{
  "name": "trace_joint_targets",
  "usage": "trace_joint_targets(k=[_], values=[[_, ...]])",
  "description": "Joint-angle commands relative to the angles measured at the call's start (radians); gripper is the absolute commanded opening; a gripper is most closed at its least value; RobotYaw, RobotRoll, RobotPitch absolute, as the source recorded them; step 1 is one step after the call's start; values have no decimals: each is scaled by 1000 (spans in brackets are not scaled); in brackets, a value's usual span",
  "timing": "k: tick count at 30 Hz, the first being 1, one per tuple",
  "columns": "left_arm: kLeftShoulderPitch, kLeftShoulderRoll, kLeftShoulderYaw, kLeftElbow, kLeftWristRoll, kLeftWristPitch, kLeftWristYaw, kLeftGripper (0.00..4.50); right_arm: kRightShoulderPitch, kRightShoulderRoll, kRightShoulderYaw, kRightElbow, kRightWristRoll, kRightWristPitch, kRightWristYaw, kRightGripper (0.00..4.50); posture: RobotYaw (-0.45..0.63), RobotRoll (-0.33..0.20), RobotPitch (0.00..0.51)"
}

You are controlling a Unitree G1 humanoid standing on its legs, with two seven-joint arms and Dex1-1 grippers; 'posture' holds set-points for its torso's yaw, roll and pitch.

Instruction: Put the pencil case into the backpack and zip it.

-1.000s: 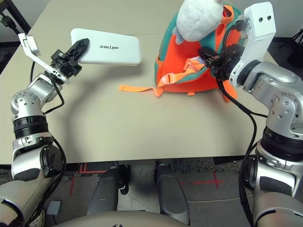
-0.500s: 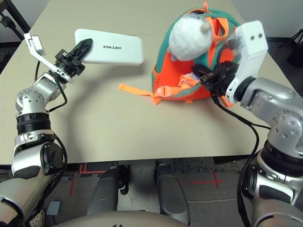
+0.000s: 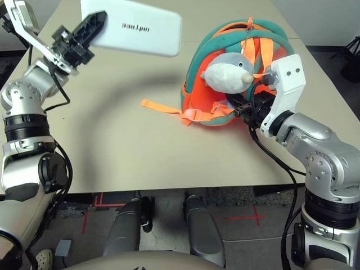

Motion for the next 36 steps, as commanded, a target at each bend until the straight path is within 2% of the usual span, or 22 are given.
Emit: trace_joint_targets(k=[1,19,36], values=[[-50,11,-24,42,13,1,-77,1364,34,-2,38,30,-7,19,6,359,-200,0,191],[-179,-69,-140,335,205,-166,-326,1363,-19,3,45,20,-1,52,-30,359,-213,0,191],[-231,-114,-232,382,291,-117,-548,1362,-16,0,44,43,-22,28,-31,359,-242,0,187]])
